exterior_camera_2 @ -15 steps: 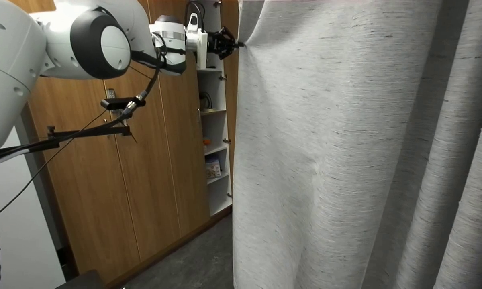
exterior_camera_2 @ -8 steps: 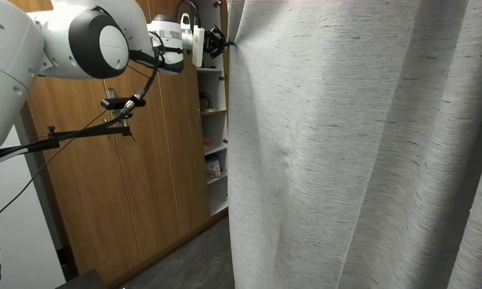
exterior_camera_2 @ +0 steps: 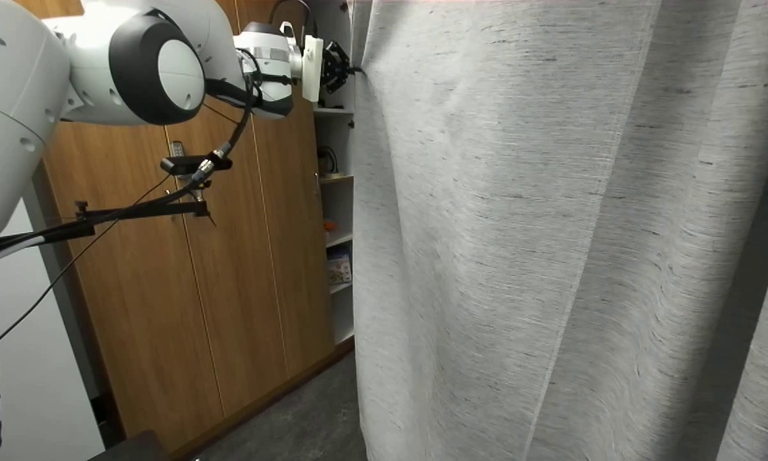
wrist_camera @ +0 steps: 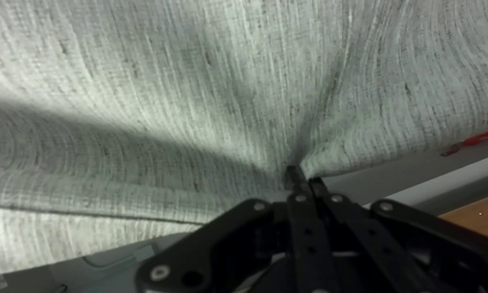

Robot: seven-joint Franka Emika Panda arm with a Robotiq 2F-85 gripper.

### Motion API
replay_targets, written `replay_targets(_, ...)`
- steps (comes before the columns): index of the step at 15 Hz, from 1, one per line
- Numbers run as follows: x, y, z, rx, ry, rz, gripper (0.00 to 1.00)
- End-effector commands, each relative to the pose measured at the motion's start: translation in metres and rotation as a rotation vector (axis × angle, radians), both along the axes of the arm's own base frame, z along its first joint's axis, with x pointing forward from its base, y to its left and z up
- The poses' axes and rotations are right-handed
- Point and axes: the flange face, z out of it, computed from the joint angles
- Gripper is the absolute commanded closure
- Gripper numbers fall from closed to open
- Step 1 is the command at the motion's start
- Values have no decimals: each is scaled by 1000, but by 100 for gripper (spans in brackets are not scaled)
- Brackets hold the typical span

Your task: Close the curtain

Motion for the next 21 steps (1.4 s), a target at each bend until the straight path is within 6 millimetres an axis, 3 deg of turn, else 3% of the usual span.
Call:
replay_targets(1, -7, 9, 6, -74, 13, 77, 99)
replay_targets(7, -17, 23, 8, -134, 29, 156, 99)
replay_targets(17, -18, 19, 6, -181, 49, 163, 99)
replay_targets(18, -19, 17, 7, -169, 56, 163, 92)
replay_targets(19, -19, 15, 9, -154, 64, 165, 71)
replay_targets(21, -21, 6, 17, -84, 84, 176, 58)
